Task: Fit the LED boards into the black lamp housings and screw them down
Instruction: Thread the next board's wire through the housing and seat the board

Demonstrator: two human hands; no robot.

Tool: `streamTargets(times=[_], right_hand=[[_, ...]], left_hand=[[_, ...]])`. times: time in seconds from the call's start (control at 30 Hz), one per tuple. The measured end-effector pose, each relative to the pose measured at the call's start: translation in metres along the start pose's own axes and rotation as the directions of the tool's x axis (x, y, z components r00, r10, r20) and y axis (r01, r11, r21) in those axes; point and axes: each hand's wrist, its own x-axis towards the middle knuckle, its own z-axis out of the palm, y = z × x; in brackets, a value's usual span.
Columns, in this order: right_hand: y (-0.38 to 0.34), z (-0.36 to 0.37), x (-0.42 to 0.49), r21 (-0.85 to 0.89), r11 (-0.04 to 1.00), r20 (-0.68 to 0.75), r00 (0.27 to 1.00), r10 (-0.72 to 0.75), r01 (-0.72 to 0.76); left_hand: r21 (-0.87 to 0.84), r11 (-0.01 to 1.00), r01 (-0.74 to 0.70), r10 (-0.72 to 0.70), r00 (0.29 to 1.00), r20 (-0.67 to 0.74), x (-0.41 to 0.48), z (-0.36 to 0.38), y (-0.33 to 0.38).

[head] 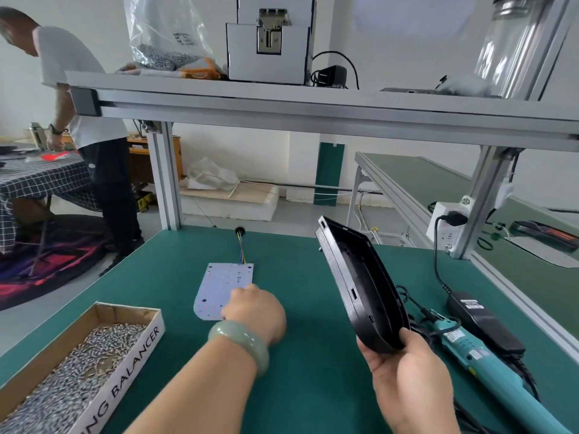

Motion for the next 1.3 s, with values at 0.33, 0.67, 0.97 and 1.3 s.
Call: streamTargets(times=[0.33,0.67,0.97,1.3], right_hand=[[-0.001,-0.007,-0.001,-0.129,0.991,0.166,0.984,0.061,-0.040],[-0.004,-0.015,0.012,-0.415,0.905,0.082,0.994,-0.066,0.094],[-0.012,-0.018,0.007,-0.367,0.929,0.145,0.989,0.004,0.050],[-0.008,-0.014,0.009,-0.318,0.945,0.029,0.995,0.095,-0.081]], left_hand=[[-0.243,0.969,0.053,-0.099,0.979,-0.181,-0.049,-0.001,-0.024],[-0.435,0.855,0.281,-0.278,0.958,0.072,-0.017,0.002,-0.054],[-0.276,0.922,0.270,-0.247,0.962,0.117,-0.013,-0.011,-0.059],[-0.990,-0.115,-0.084,-0.161,0.985,-0.064,-0.031,0.003,-0.072]])
